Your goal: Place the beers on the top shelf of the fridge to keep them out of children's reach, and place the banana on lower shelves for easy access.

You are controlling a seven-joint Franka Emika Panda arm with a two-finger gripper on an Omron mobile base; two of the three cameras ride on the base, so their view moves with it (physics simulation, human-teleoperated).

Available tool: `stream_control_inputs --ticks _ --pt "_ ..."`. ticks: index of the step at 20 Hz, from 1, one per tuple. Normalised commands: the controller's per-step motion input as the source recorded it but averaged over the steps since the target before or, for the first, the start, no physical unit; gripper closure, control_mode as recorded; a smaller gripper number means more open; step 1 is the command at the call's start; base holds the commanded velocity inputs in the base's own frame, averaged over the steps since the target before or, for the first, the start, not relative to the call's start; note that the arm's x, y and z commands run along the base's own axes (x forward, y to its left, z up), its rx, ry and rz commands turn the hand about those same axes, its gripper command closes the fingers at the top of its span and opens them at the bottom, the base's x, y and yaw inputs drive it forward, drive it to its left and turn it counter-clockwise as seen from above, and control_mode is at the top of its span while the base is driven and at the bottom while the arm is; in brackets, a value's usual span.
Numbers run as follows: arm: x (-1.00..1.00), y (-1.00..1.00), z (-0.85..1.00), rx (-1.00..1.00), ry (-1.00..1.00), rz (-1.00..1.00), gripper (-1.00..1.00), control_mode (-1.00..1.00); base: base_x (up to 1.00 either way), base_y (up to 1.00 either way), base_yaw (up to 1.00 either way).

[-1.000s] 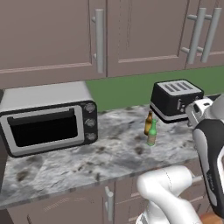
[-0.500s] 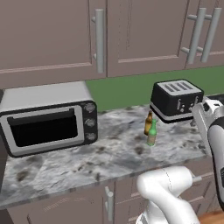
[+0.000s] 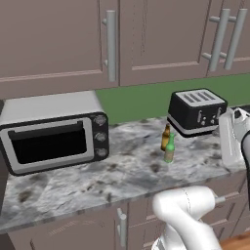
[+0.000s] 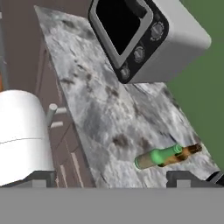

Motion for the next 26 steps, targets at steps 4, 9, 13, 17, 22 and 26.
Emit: stream_control_inputs --ticks 4,9,13,17,22,26 --pt "0.26 0.0 -0.01 0.38 0.05 -0.2 -1.0 -1.0 0.0 0.0 0.0" --pt "0.27 0.0 -0.13 0.34 0.01 -0.07 -1.0 -1.0 0.0 0.0 0.0" --pt "0.27 -0.03 -0.11 0.3 0.02 -0.01 -1.0 -1.0 0.0 0.0 0.0" --pt "0.31 -0.03 -0.23 0.33 0.01 0.0 -1.0 -1.0 0.0 0.0 0.0" --pt "0.33 0.0 -0.25 0.3 0.0 0.0 -1.0 -1.0 0.0 0.0 0.0" --pt "0.28 0.0 -0.23 0.16 0.0 0.0 -1.0 -1.0 0.0 0.0 0.0"
